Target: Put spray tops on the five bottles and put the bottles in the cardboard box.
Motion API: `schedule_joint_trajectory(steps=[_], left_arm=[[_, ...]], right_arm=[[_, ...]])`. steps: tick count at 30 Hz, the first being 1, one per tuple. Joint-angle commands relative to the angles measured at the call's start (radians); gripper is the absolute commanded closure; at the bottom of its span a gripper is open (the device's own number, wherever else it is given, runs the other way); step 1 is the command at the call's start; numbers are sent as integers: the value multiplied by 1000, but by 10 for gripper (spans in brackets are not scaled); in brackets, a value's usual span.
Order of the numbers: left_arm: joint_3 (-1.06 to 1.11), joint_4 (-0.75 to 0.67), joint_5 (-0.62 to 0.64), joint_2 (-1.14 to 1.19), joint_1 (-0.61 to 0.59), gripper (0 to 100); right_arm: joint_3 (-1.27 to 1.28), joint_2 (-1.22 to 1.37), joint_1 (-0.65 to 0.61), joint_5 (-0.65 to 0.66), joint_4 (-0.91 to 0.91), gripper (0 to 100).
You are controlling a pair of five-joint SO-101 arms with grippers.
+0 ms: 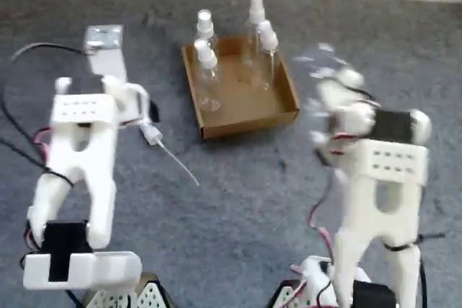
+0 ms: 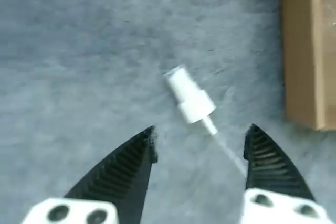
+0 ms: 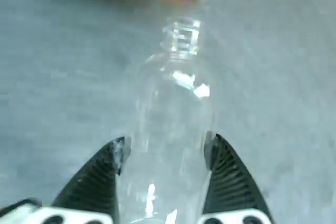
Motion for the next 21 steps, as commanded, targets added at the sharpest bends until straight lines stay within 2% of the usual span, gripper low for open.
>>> schedule_joint_trajectory(steps=[1, 6, 12, 16, 21], left_arm=[[93, -164, 97, -38, 58, 805], [131, -215, 107, -35, 50, 828], [96, -262, 109, 134, 50, 828], [-4, -262, 109, 260, 31, 828], [-50, -262, 103, 331, 18, 832]], right_arm=[[203, -42, 166, 77, -236, 996], [375, -42, 206, 81, -417, 996], [387, 12, 217, 66, -432, 996], [282, 165, 248, -23, -444, 996], [114, 383, 282, -69, -447, 996]])
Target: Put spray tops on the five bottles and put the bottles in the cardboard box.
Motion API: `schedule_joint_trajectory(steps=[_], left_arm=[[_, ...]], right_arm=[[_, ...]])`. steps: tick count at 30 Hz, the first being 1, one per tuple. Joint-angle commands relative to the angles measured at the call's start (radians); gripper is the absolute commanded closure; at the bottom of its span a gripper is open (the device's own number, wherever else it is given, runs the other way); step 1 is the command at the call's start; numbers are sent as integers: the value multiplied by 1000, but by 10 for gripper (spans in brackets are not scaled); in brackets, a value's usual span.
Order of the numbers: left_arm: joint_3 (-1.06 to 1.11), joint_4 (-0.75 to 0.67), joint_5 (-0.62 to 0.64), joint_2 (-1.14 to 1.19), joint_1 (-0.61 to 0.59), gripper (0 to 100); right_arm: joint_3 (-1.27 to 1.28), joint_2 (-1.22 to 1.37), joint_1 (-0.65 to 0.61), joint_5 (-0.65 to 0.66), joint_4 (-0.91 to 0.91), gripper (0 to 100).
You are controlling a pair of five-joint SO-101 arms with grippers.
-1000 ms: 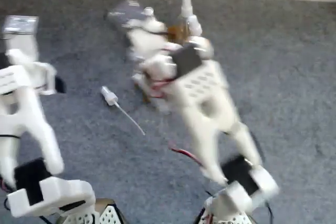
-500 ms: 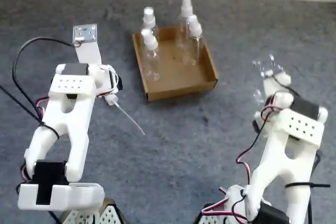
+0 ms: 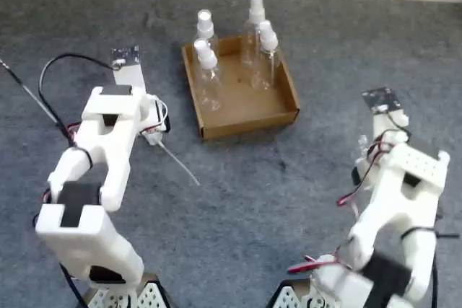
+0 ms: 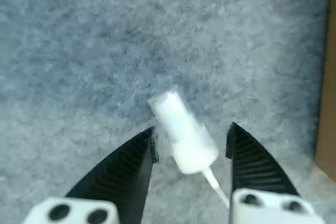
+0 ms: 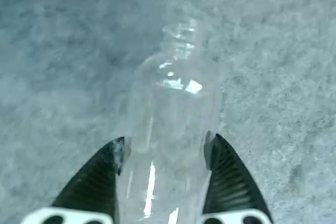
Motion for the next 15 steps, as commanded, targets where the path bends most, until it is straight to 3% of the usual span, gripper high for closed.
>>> schedule_joint_trajectory(steps=[1, 4, 9, 15], left_arm=[[-68, -18, 2, 31, -19, 832], [-70, -18, -21, 48, -15, 842], [-70, 9, -150, 44, -13, 965], [-177, 284, -394, 42, 30, 972]], right_arm=[[-156, 124, 27, -41, -18, 996], [-213, 222, 27, -57, -13, 995], [-239, 274, 28, -107, -10, 992], [-236, 274, 51, -130, -8, 991]])
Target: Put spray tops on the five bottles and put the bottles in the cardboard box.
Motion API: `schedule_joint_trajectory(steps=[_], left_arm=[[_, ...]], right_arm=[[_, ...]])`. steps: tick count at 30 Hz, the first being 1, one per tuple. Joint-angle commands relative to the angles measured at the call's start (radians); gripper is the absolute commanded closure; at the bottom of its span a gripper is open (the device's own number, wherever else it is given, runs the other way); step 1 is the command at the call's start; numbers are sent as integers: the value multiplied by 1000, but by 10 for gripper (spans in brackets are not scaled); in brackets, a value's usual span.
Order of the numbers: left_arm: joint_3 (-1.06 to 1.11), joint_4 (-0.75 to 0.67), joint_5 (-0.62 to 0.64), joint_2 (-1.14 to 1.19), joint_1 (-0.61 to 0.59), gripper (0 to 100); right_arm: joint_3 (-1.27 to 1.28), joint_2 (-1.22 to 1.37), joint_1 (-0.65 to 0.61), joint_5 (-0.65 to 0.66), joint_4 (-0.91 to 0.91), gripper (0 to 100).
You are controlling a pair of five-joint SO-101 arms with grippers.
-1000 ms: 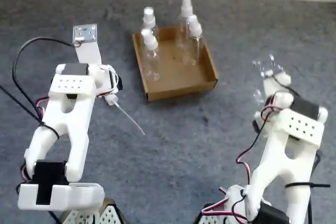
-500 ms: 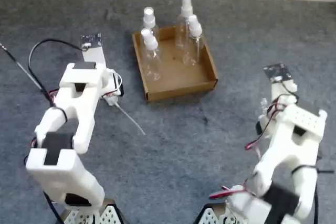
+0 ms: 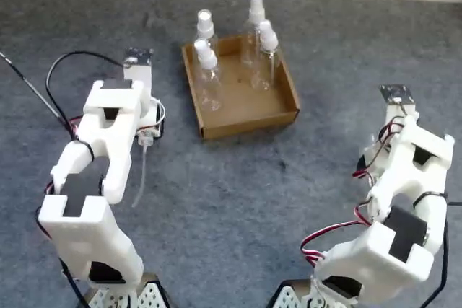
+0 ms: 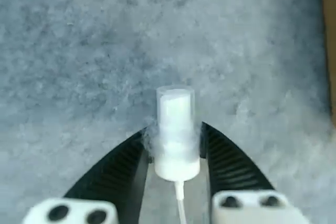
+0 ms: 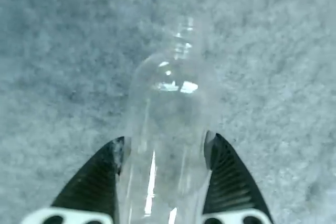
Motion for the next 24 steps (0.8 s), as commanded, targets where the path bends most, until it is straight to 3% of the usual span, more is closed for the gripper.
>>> schedule_joint_trajectory(steps=[1, 8, 16, 24], left_arm=[[-107, 216, -219, -13, 44, 972], [-70, 318, -433, -21, 65, 972], [191, 213, -470, -283, 67, 966], [297, 150, -468, -348, 61, 829]], right_arm=[[-53, -7, 22, -14, -7, 991], [-53, -7, 27, -17, -7, 991], [-56, -1, 13, -107, -13, 943], [-51, -1, -10, -110, -10, 850]])
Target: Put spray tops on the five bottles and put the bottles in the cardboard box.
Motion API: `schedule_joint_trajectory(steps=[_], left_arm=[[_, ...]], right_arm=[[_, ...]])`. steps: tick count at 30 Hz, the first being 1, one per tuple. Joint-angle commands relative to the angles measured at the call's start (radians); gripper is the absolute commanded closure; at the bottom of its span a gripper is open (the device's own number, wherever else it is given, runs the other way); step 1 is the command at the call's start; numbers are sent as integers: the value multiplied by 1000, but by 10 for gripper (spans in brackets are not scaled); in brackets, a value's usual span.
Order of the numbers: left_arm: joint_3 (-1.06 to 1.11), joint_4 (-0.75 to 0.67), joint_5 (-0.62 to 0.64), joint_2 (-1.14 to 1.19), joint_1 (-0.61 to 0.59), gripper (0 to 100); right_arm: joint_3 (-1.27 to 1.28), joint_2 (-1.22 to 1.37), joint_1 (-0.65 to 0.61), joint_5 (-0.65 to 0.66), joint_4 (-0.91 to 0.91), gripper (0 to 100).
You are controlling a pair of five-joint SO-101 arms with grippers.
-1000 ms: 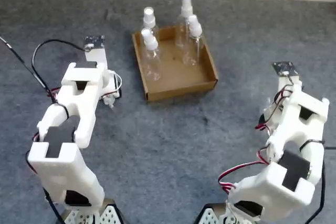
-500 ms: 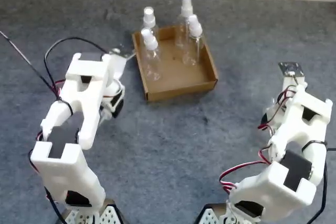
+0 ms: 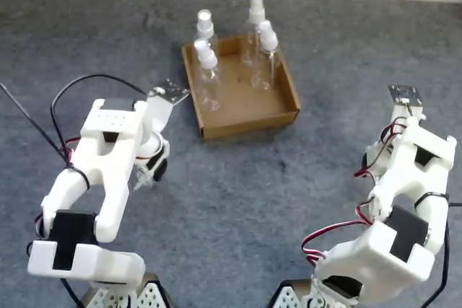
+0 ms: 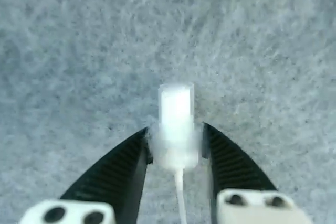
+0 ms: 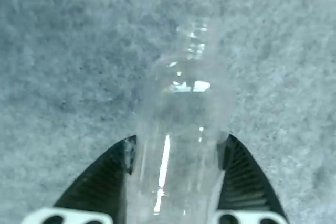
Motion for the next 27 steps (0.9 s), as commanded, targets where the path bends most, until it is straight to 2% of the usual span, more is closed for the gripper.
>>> schedule_joint_trajectory(steps=[1, 7, 12, 18, 20, 24, 27], left_arm=[[4, -34, -6, -54, 12, 829], [-62, -37, 18, -47, 16, 829], [-1, -49, 29, -45, 13, 829], [162, -232, -6, -44, 16, 829], [182, -253, -6, -45, 12, 856], [180, -253, -5, -54, 12, 978], [148, -250, -5, -64, 13, 988]], right_arm=[[-47, -7, -16, -12, -7, 848], [-53, -15, -12, -12, 28, 845], [-56, -15, -16, -8, 76, 845], [-50, -10, -15, 68, 81, 845], [-53, -12, -13, 69, 81, 845], [-54, -15, -13, 69, 81, 845], [-54, -15, -13, 69, 81, 845]])
